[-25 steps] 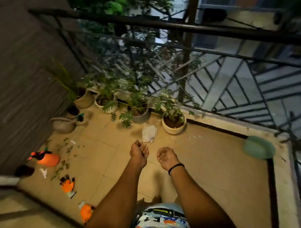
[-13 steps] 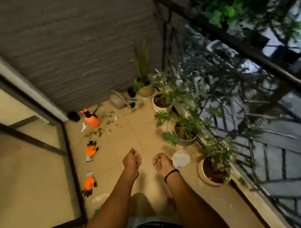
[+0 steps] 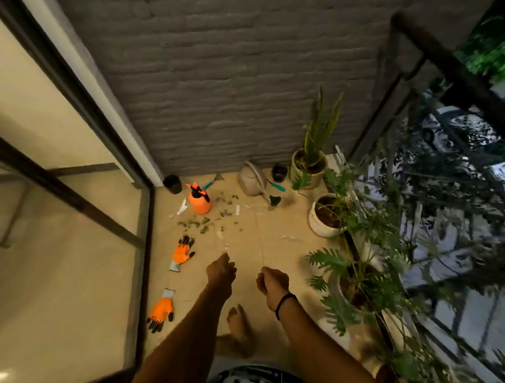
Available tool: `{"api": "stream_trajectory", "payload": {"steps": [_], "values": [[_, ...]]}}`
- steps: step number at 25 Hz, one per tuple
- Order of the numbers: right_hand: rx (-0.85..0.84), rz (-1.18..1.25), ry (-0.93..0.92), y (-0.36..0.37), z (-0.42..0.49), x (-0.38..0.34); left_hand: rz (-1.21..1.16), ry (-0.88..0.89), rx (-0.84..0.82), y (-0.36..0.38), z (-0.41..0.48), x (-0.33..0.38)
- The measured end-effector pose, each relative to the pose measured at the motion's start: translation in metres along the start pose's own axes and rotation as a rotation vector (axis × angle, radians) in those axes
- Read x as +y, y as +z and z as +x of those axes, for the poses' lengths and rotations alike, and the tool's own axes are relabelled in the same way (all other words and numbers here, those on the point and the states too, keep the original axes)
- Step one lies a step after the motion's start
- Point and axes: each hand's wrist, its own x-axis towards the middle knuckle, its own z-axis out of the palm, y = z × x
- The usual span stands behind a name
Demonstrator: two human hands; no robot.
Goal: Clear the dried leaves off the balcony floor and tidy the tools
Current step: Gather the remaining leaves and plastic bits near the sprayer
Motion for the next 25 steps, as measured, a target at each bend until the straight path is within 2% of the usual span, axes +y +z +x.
{"api": "stream_trajectory", "payload": {"steps": [3, 8, 14, 16, 19, 21, 25], "values": [[0.002, 0.000, 0.016, 0.050, 0.024, -0.036, -0.014, 0.031, 0.019, 0.011, 0.029, 0.042], [-0.034, -0.140, 0.051, 0.111, 0.068, -0.091, -0.016, 0.007, 0.079, 0.032, 0.066, 0.093], [-0.090, -0.511, 0.019, 0.182, 0.155, -0.180, 0.013, 0.004, 0.181, 0.075, 0.134, 0.153], [-0.122, -0.633, -0.025, 0.204, 0.182, -0.209, 0.058, 0.014, 0.261, 0.092, 0.151, 0.179], [-0.200, -0.727, -0.068, 0.244, 0.218, -0.257, 0.114, 0.102, 0.262, 0.118, 0.185, 0.225], [-0.187, -0.762, -0.075, 0.266, 0.232, -0.284, 0.149, 0.113, 0.301, 0.139, 0.206, 0.251], [-0.201, -0.831, -0.083, 0.303, 0.257, -0.323, 0.324, 0.107, 0.248, 0.163, 0.243, 0.285]]}}
